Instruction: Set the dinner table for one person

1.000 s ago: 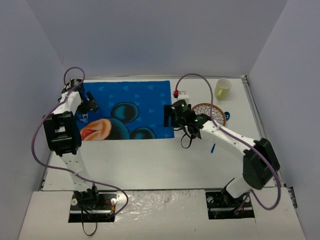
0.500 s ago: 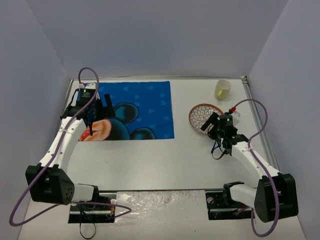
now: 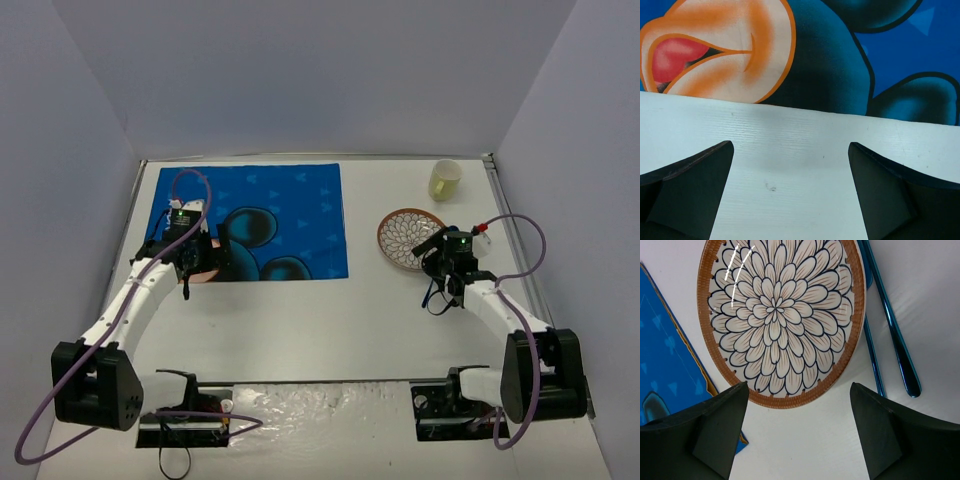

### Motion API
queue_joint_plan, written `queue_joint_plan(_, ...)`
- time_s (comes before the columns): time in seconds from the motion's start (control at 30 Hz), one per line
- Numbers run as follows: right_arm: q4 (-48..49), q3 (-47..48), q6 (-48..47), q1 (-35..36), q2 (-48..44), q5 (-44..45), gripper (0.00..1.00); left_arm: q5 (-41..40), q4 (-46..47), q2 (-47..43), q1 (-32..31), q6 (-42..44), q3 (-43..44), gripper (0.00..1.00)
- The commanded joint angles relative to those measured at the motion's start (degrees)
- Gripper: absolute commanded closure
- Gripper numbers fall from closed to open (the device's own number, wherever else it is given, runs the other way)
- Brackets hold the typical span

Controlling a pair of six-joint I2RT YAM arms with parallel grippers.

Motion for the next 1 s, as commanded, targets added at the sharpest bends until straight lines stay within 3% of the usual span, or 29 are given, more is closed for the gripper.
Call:
queue_joint_plan(0.0,8.03,0.54,3.86,-0.72,3.75,0.46,0.25,-2.77,4.96,-1.34,-0.56,1.46,0.42,0.03)
queue_joint_plan(0.2,10.2,0.77,5.61,-1.1,7.35,-0.38,0.29,-5.1,4.25,-0.88,-0.56,1.73,0.89,0.03)
queue_joint_plan(0.37,12.9,-0.3,6.19,-1.81,9.67,-0.22,0.45,-5.01,4.34,-0.61,-0.56,1.65,0.89,0.03)
queue_joint_plan(0.47,13.27,-0.28,6.41,-2.09,11.26,-0.41,0.48,-5.13,4.24,-0.43,-0.56,1.64,0.9,0.03)
queue_joint_plan(0.63,14.86,-1.2,7.56,-2.69,12.72,-0.41,0.62,-5.48,4.17,-0.26,-0.48,1.56,1.0,0.03)
queue_joint_plan(0.87,15.42,-1.85,7.85,-3.43,12.88,-0.41,0.95,-5.29,4.07,-0.13,-0.48,1.52,0.98,0.03)
queue_joint_plan(0.97,15.09,-0.92,6.6,-3.55,11.02,-2.38,1.0,-4.91,3.69,-0.17,-0.48,1.19,1.01,0.03)
